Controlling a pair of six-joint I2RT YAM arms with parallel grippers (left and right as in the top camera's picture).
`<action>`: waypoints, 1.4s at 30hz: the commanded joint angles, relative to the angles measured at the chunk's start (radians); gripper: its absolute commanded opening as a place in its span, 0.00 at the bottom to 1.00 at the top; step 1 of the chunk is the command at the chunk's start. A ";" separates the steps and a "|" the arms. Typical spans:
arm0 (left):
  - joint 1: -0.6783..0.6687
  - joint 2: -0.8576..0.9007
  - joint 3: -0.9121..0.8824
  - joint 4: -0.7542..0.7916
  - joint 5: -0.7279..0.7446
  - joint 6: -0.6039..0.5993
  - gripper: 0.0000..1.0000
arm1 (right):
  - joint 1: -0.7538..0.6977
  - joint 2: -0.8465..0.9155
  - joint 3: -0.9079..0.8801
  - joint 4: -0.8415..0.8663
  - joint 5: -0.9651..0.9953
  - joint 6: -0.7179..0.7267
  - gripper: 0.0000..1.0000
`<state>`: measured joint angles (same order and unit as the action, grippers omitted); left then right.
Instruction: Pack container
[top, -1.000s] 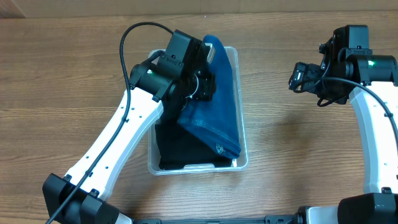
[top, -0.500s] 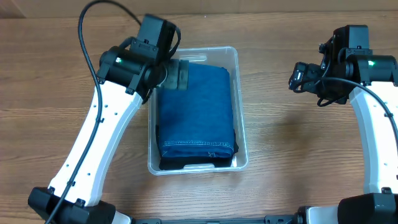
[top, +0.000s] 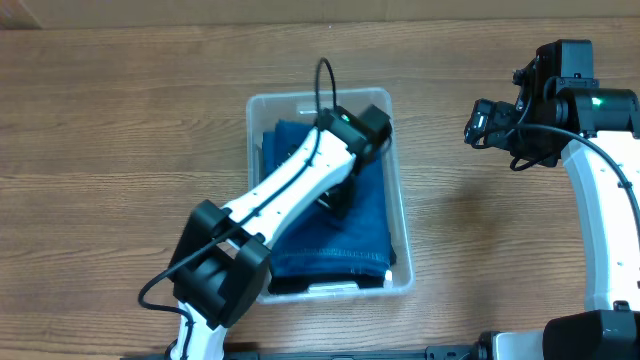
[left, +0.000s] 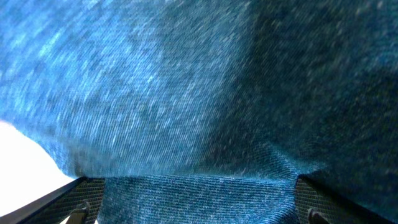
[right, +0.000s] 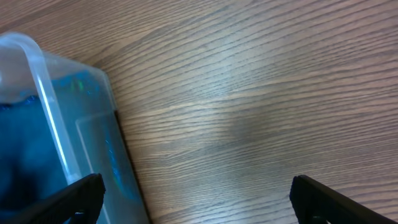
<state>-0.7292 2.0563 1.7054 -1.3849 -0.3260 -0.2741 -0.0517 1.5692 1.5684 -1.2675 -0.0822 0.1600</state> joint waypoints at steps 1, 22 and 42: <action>-0.040 0.125 -0.090 -0.006 0.120 -0.066 1.00 | 0.001 -0.002 0.003 0.002 -0.009 -0.003 1.00; 0.631 -0.590 0.021 0.118 0.247 -0.018 1.00 | 0.023 -0.037 0.019 0.217 -0.006 -0.073 1.00; 0.631 -1.775 -0.753 0.132 0.241 -0.014 1.00 | 0.000 -1.160 -0.716 0.110 0.051 -0.032 1.00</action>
<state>-0.0917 0.2893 0.9600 -1.2381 -0.0784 -0.2638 -0.0517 0.4114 0.8597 -1.1564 -0.0437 0.1261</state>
